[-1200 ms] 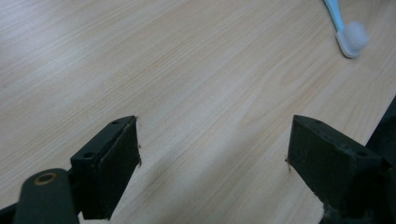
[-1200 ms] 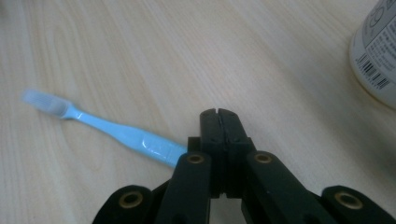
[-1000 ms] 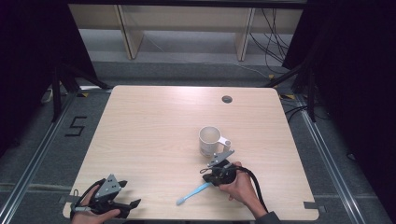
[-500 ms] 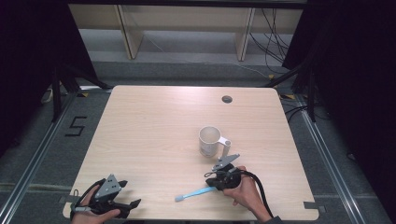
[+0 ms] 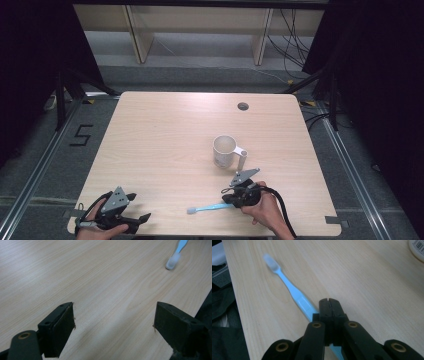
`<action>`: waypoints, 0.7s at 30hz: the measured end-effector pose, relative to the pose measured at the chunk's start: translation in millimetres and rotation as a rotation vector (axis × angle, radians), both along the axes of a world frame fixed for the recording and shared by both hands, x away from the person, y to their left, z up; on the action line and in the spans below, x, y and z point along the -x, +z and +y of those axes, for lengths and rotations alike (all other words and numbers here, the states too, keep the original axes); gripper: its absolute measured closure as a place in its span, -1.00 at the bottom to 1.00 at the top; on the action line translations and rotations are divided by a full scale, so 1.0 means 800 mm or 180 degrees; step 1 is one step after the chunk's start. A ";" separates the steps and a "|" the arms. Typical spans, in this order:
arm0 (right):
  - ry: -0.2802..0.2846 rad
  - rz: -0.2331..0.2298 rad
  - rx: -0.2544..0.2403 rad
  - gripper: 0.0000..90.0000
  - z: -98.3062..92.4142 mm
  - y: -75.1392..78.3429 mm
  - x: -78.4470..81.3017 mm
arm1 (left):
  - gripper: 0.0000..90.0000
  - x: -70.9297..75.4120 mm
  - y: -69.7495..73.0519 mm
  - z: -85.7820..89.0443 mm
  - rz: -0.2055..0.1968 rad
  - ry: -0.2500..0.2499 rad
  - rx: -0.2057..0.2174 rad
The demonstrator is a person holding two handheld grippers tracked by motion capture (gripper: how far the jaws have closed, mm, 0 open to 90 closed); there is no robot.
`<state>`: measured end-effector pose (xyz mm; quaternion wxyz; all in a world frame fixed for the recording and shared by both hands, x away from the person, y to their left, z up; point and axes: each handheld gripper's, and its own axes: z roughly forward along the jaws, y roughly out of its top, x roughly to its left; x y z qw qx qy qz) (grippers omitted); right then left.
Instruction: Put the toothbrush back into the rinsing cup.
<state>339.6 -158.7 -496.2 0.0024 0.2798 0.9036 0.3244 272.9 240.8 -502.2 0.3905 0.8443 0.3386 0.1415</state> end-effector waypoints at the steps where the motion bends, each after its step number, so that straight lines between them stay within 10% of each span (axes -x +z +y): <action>1: 0.0007 0.0003 0.0006 1.00 -0.001 -0.001 0.001 | -0.64 0.000 0.000 0.000 0.0001 0.0005 -0.0002; 21: 0.0010 0.0001 -0.0036 1.00 -0.015 0.002 0.016 | -0.64 -0.003 0.001 -0.003 0.0024 0.0001 -0.0003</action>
